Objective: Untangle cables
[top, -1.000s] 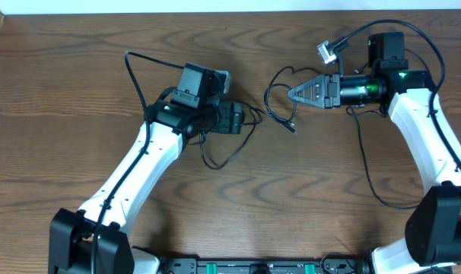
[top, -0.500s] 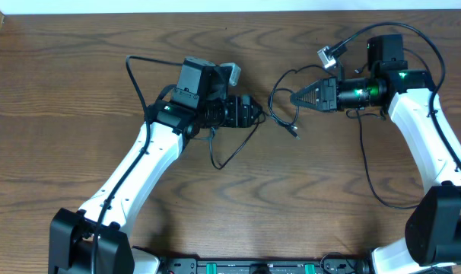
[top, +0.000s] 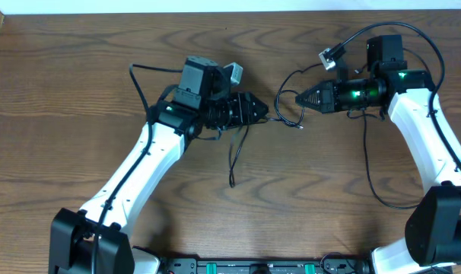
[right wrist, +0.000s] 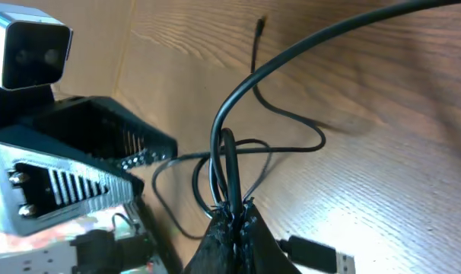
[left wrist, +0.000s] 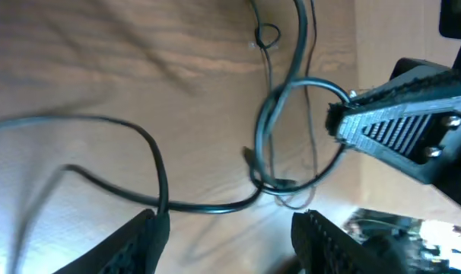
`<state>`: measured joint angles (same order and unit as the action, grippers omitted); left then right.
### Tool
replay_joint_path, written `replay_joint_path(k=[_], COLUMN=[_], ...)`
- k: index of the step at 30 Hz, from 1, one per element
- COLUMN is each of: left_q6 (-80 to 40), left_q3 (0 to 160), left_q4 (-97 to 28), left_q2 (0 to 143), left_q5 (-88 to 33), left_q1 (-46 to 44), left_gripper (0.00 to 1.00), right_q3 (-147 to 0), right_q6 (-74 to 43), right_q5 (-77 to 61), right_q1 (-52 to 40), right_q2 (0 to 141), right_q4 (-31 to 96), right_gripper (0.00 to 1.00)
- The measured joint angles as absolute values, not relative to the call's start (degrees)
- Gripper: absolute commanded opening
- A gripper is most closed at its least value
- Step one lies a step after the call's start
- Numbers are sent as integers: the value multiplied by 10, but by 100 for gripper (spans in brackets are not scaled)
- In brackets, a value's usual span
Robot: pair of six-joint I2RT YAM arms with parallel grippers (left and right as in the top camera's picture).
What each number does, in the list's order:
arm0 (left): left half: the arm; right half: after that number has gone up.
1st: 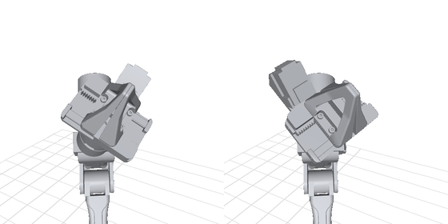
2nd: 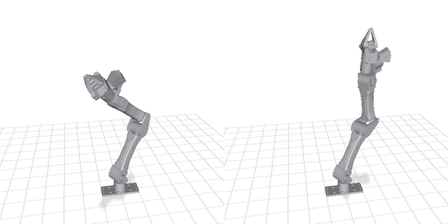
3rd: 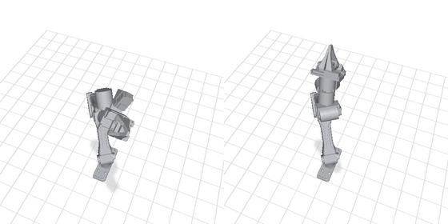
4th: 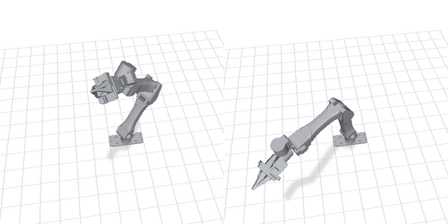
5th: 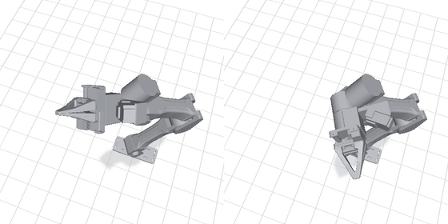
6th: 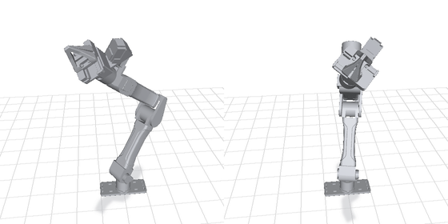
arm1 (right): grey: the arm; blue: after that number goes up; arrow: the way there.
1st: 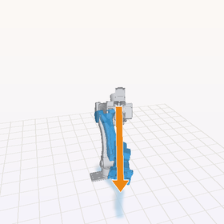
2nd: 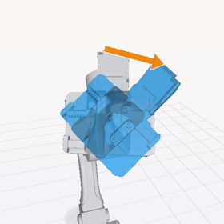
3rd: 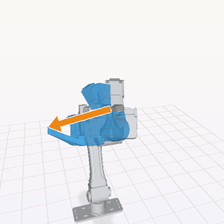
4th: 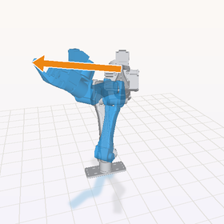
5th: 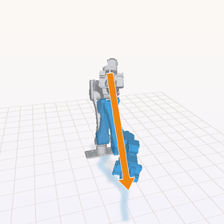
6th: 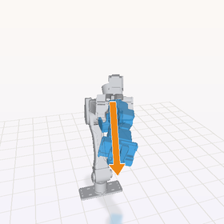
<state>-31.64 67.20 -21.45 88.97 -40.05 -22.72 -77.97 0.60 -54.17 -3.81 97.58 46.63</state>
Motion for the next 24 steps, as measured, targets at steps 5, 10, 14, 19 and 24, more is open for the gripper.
replay_joint_path(k=[5,10,14,19,24], left_q6=[-378,-404,-397,-350,-267], left_q3=[672,672,672,672,671], left_q4=[-207,-206,-214,-225,-309], left_q2=[890,890,890,890,870], left_q5=[-401,-338,-249,-187,-146], left_q1=[-257,-261,-247,-215,-189], left_gripper=[63,91,98,99,98], right_q3=[-780,-780,-780,-780,-780], right_q6=[22,32,32,27,15], right_q5=[-538,-530,-512,-496,-491], right_q1=[-48,-51,-51,-51,-51], right_q2=[976,976,976,976,976], right_q4=[464,456,454,456,458], right_gripper=[1,1,1,1,1])
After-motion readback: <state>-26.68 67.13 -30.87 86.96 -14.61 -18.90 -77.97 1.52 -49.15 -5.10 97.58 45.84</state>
